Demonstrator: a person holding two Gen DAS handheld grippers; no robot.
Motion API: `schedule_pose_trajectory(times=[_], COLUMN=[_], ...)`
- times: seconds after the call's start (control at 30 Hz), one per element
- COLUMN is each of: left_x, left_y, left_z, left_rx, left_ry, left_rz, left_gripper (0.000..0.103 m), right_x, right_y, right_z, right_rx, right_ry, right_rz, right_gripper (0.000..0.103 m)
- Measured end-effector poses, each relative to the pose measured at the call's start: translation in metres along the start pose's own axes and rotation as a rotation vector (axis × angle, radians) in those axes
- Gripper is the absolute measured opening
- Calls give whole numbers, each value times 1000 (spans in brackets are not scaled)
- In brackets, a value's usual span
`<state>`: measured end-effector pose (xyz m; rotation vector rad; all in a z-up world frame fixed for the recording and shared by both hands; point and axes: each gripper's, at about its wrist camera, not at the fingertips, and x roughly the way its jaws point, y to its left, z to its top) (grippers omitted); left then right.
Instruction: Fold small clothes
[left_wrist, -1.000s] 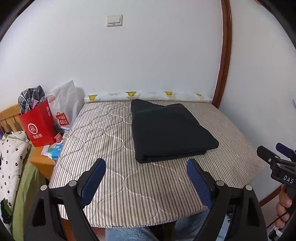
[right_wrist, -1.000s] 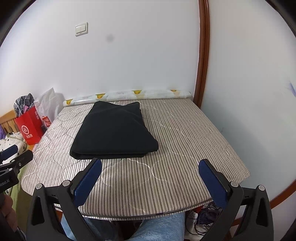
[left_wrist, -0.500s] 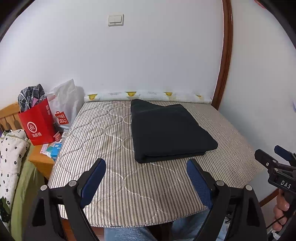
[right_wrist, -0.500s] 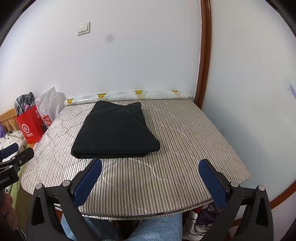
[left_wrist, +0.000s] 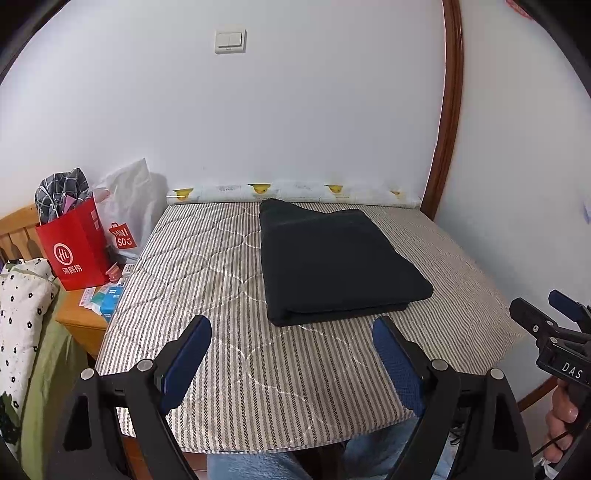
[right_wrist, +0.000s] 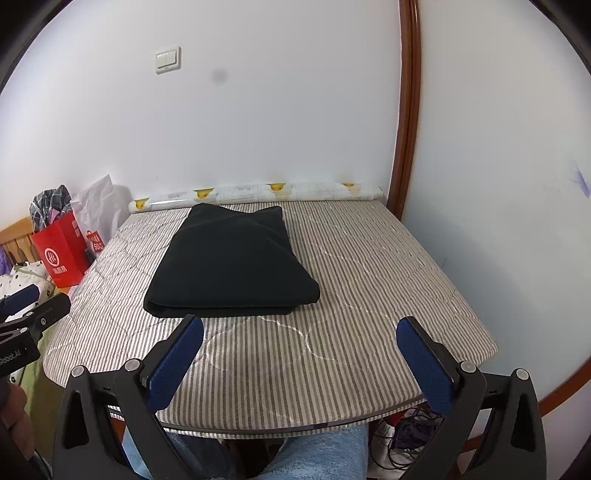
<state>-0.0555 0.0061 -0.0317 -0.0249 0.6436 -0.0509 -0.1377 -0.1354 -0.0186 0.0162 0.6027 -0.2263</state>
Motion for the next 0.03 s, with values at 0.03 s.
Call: schedule_pose_trajectory(times=[0.03], left_x=[0], left_y=[0], left_z=[0], left_rx=[2], left_ry=[-1], left_rz=[1], left_gripper=[89], right_x=[-1], right_y=[0], right_z=[0], right_rx=[-2], right_ry=[-2], right_rz=[-2], right_gripper=[103])
